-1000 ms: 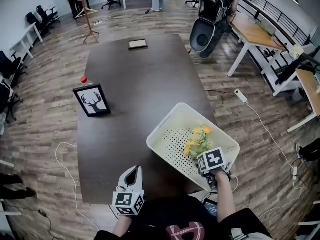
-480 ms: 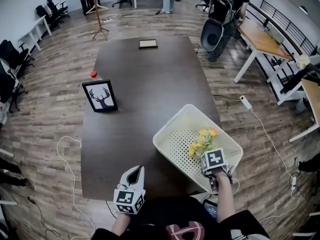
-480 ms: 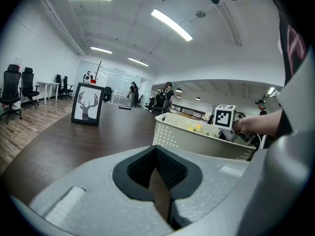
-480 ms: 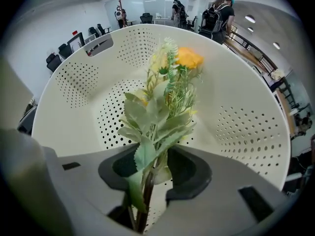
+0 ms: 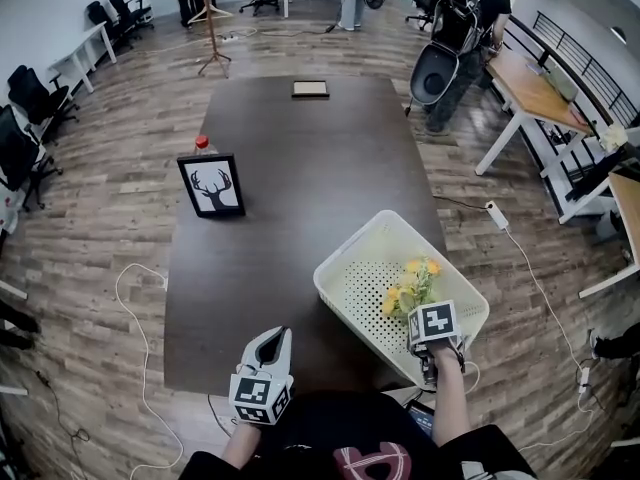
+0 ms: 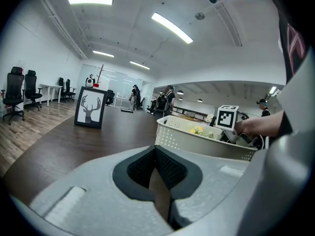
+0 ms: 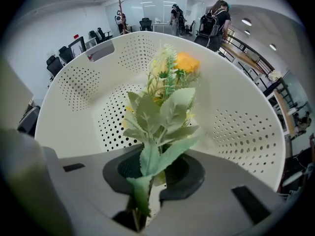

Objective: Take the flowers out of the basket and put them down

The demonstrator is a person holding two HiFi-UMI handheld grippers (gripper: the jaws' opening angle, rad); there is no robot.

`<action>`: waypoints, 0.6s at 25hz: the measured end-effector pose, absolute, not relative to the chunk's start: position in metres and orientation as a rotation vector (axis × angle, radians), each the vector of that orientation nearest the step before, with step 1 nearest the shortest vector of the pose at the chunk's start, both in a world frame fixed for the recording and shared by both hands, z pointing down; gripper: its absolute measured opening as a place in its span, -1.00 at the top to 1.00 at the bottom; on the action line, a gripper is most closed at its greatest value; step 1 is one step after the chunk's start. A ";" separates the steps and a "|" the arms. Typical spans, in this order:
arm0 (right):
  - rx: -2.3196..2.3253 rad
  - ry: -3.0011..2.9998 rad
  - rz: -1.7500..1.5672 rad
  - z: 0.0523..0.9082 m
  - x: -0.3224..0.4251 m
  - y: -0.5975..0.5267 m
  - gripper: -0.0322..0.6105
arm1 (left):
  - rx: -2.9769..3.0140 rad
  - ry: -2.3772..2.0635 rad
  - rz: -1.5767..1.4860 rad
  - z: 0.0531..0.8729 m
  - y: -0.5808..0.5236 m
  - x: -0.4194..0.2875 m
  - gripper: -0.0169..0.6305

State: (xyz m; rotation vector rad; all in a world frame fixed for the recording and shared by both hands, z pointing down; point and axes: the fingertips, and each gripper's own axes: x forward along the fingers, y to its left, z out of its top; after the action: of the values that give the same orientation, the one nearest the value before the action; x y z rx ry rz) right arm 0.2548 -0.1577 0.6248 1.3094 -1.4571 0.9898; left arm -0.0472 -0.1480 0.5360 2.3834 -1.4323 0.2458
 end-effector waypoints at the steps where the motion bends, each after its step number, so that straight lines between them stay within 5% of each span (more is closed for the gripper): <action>1: 1.312 -1.459 0.991 0.624 0.254 -0.158 0.66 | 2.385 -1.433 0.245 0.535 -0.148 -0.047 0.92; 15: 1.369 -1.531 0.927 0.605 0.253 -0.163 0.73 | 2.398 -1.437 0.225 0.533 -0.145 -0.047 0.93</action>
State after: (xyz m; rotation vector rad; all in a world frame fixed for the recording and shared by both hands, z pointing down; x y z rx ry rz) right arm 0.2526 -0.1630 0.6046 1.3691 -1.5308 0.9266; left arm -0.0465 -0.1451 0.5329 2.3982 -1.4369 0.2250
